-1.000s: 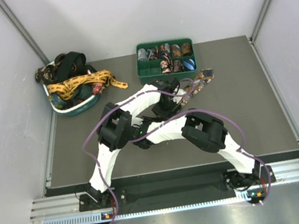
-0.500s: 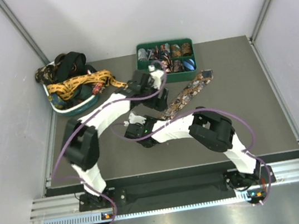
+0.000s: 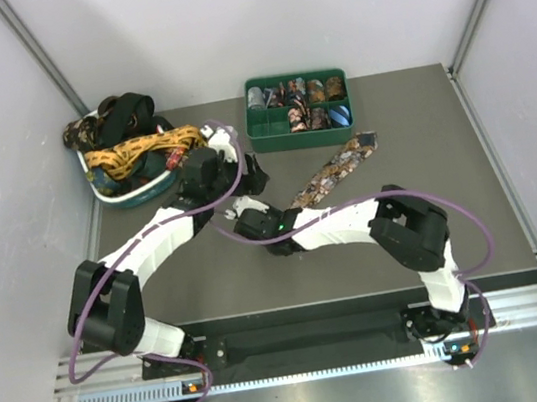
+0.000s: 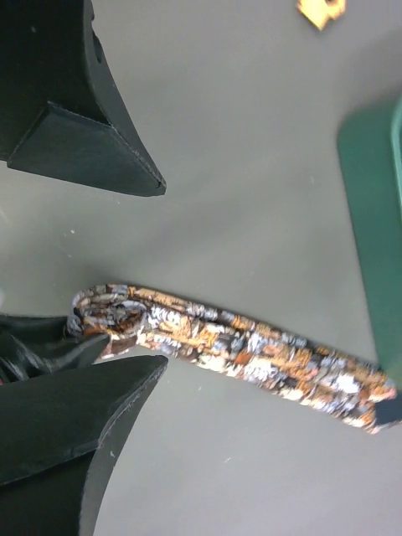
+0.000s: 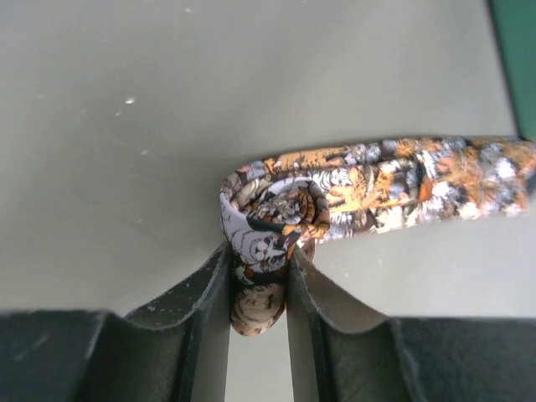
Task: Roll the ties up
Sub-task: Roll the tie
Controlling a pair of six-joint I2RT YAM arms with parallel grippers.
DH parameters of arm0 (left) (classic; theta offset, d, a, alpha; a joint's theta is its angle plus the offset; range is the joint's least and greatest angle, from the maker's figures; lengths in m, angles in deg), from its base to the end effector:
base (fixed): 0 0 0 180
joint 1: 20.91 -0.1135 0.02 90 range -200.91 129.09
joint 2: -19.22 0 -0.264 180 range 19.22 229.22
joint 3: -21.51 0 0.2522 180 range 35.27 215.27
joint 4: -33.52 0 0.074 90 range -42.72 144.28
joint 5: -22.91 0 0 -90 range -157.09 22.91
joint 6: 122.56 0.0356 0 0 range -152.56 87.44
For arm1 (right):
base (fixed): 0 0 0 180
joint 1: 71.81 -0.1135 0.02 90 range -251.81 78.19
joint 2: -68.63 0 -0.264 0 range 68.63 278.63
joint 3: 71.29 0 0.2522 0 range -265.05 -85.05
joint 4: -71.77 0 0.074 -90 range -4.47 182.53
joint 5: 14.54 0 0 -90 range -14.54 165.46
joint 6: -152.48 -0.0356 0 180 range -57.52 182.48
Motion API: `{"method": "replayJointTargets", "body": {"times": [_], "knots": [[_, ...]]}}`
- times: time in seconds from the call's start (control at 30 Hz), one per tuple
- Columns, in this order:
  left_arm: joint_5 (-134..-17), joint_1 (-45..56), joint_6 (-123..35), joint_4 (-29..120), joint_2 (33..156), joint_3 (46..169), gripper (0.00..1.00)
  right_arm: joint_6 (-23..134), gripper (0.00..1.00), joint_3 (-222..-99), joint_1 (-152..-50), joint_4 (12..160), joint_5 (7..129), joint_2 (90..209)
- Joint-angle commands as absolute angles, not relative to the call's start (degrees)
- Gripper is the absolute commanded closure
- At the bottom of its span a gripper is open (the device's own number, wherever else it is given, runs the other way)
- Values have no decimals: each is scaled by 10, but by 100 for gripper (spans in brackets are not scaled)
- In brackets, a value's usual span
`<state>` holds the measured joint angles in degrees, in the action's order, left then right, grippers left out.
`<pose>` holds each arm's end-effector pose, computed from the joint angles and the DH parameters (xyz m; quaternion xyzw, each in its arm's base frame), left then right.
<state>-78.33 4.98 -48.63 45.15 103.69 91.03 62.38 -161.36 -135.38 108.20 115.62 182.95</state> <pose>0.2989 -0.1528 0.2625 0.1237 0.8391 -0.2651 0.4586 0.2023 0.3553 0.1622 -0.4040 0.8185 -0.1568 0.3771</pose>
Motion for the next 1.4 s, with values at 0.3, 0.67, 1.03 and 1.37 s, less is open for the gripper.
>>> {"method": "replayJointTargets", "body": {"times": [0.3,0.67,1.03,1.37], "knots": [[-707,-42,-649,363,964,812,7,609,81,-1518,-1267,964,929,1715],[-653,-60,-680,298,917,722,5,577,81,-1479,-1185,926,723,1689],[-626,-76,-699,302,883,667,1,541,83,-1446,-1086,879,497,1701],[-864,-69,-640,157,945,656,1,478,83,-1408,-1006,787,343,1738]]}}
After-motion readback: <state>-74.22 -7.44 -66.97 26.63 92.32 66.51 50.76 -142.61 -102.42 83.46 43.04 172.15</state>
